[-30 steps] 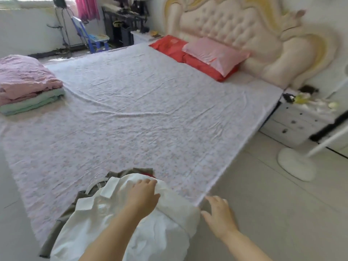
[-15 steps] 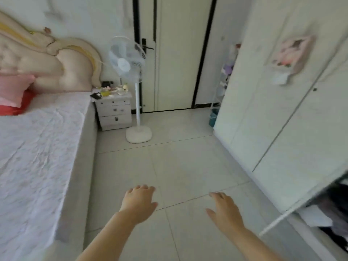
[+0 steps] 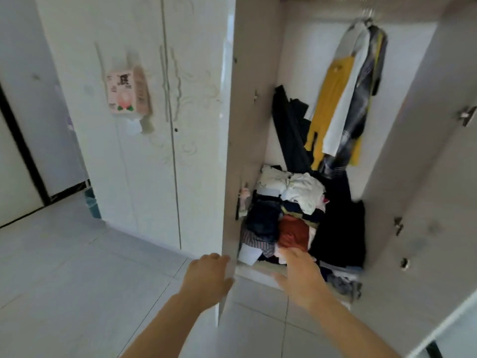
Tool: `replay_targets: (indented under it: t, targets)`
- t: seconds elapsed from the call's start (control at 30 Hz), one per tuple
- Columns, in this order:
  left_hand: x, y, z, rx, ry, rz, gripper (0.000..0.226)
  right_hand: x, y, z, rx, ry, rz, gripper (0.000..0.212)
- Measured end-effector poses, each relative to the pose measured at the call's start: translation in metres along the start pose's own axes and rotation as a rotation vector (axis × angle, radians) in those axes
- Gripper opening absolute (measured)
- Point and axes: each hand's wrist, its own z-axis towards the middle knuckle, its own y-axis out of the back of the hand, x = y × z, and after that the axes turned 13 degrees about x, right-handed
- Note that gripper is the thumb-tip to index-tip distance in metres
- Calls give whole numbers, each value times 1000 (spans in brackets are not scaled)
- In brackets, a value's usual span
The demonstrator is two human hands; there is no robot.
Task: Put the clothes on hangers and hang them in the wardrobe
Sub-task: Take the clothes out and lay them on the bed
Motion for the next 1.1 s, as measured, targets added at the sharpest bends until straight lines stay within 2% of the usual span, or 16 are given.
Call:
replay_targets:
  t: [0.1,0.23,0.47,0.6,0.87,1.1]
  targets:
    - [-25,30,67,-53,-139,11,45,-27,31,32,-100,-87,8,58]
    - [-48,78,144,-129,-273,46,51,-52,77,73,-211,-164,39,58]
    - [-82,166,249,-253,-411,9,52,-97,162,137,-377,-223,-15,57]
    - [-100,209,308,-335,-445,-39,53,-127,210,185,-463,-211,-39,58]
    - [-146,299,433,-505,-406,-71,57,-195,313,301,-575,-105,-97,60]
    - [-181,377,525,-678,-452,-135,53,-232,409,392,-702,-14,-171,55]
